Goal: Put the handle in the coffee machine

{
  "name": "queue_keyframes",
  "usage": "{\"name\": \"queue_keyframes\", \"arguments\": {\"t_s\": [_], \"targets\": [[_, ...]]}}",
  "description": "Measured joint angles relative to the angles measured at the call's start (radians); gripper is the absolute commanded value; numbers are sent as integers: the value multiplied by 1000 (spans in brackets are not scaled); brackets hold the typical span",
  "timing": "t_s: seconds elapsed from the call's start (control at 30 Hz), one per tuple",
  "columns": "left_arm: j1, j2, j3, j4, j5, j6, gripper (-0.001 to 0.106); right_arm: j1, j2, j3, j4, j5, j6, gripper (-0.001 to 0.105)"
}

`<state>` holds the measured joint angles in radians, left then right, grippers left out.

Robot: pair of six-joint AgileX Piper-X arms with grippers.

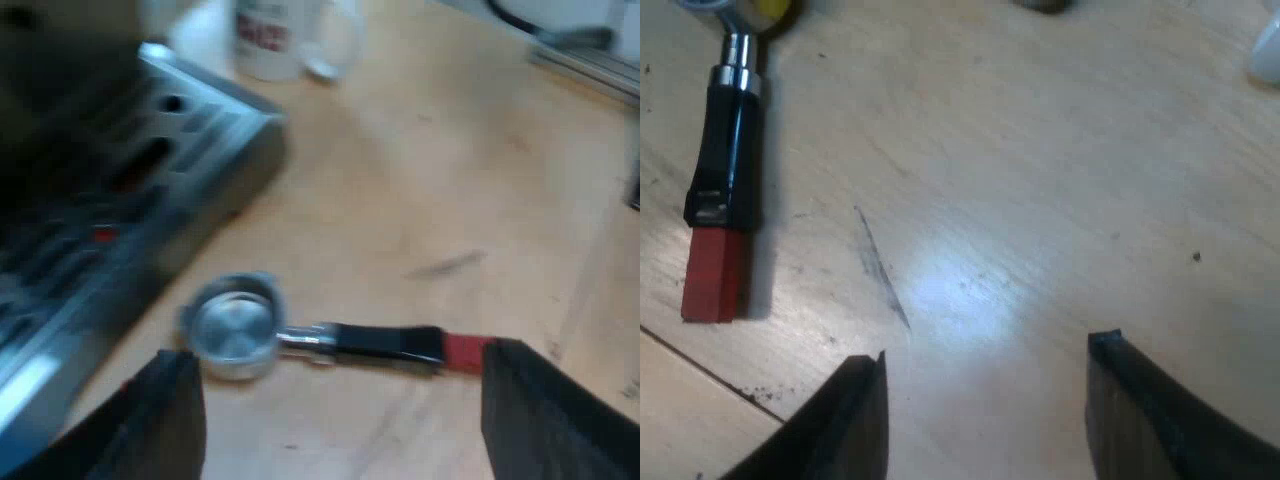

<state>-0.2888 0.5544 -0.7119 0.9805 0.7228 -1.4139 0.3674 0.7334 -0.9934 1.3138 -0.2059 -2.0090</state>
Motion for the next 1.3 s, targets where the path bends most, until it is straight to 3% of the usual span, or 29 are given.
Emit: {"name": "queue_keyframes", "arguments": {"t_s": [0.13, 0.33, 0.73, 1.07, 1.2, 1.23, 1.3], "targets": [[-110, 39, 0, 0, -9, 0, 62, 146, 74, -1, -84, 86, 86, 47], [-209, 99, 0, 2, -62, 6, 62, 277, 156, -1, -113, 152, 143, 47], [-235, 200, 0, 2, -66, 22, 62, 335, 321, -1, -157, 233, 328, 47], [-235, 200, 0, 2, -66, 61, 62, 335, 454, 27, -264, 230, 341, 46], [-235, 200, 0, 2, -66, 61, 62, 335, 505, 27, -270, 196, 350, 34], [-238, 200, 0, 2, -66, 67, 62, 335, 521, 27, -270, 193, 350, 19], [-252, 200, 0, 2, -68, 77, 62, 335, 541, 27, -270, 191, 363, 6]]}}
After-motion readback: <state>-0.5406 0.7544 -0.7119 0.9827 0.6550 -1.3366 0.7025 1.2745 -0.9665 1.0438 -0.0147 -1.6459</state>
